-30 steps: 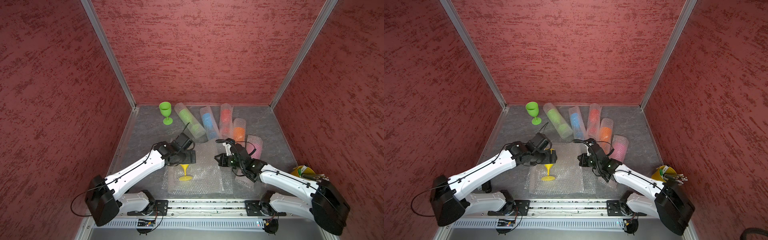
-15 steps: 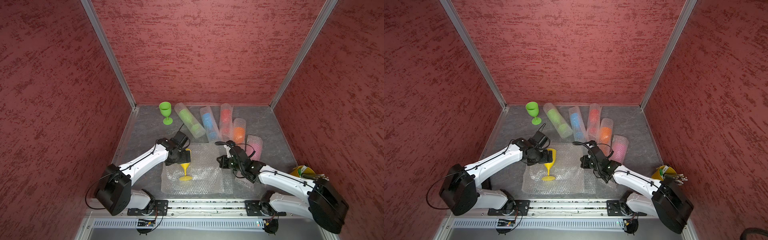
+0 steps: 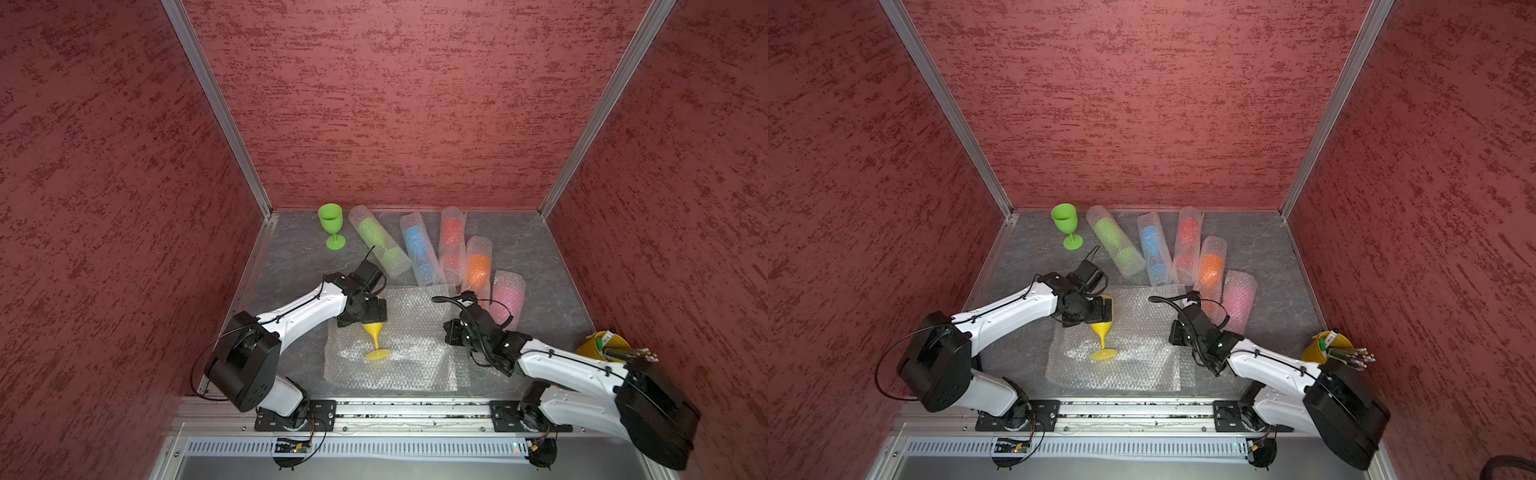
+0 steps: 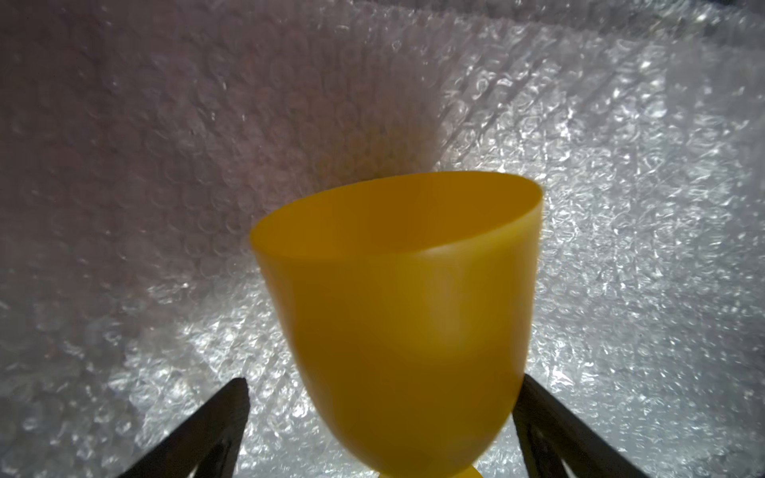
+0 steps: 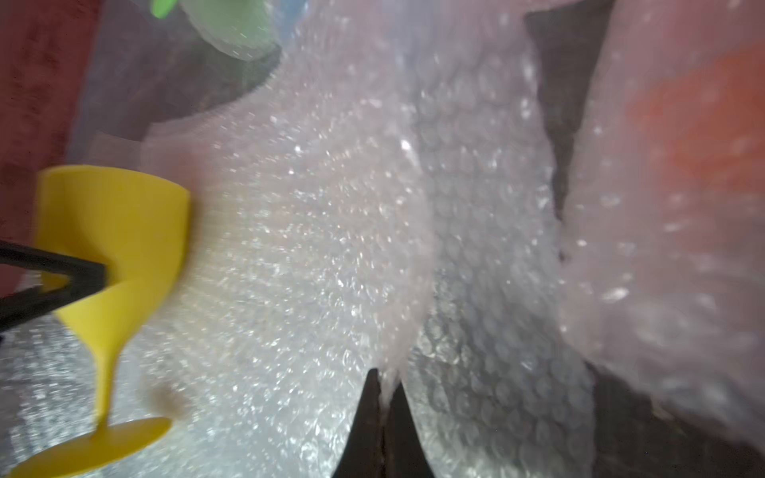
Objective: Unpack wine glasses from bubble wrap
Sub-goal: Unwrap the bubble wrap, then pick up the wine glass from the bubble wrap.
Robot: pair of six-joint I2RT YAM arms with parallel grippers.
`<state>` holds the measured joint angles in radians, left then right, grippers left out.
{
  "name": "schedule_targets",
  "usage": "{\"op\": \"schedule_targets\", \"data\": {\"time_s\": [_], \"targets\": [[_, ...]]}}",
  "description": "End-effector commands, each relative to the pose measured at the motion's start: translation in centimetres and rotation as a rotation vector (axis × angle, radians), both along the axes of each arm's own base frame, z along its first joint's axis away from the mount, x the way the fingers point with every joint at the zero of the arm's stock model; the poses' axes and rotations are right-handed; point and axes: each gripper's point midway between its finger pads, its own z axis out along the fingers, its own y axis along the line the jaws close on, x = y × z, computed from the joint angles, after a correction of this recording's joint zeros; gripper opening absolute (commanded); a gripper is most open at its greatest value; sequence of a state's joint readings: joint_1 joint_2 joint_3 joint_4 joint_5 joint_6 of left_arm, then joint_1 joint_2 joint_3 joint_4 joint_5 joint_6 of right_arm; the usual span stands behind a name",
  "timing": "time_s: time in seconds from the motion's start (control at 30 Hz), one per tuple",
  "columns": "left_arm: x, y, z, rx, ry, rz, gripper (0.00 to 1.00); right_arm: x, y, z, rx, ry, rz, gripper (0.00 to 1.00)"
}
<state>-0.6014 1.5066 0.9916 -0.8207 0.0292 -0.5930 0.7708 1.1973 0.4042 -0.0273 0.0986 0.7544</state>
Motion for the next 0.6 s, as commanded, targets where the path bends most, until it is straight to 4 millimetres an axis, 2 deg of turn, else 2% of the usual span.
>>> {"op": "schedule_targets", "data": {"time_s": [0.0,0.17,0.3,0.43,0.47,0.57], "targets": [[1.3,-1.1,1.0,-0.04,-0.043,-0.012,0.99,2.0,-1.0,-0.1,-0.097,-0.041,-0.058,0.01],[1.5,-1.0,0.4,-0.091,-0.015,0.003,1.0,2.9,-1.7,-1.7,-0.166,-0.005,-0.075,0.11],[1.8,-1.4,-0.1,-0.163,0.012,-0.001,1.0,3.4,-2.2,-2.1,-0.189,0.002,-0.089,0.38],[2.7,-1.7,-0.4,-0.203,0.04,0.023,1.0,4.1,-2.4,-2.1,-0.194,0.004,-0.096,0.57],[3.0,-1.8,-0.6,-0.203,0.052,0.027,1.0,4.2,-2.4,-2.0,-0.19,0.004,-0.098,0.59],[3.5,-1.8,-1.5,-0.182,0.102,0.04,1.0,4.6,-2.2,-0.9,-0.172,-0.013,-0.104,0.73]]}}
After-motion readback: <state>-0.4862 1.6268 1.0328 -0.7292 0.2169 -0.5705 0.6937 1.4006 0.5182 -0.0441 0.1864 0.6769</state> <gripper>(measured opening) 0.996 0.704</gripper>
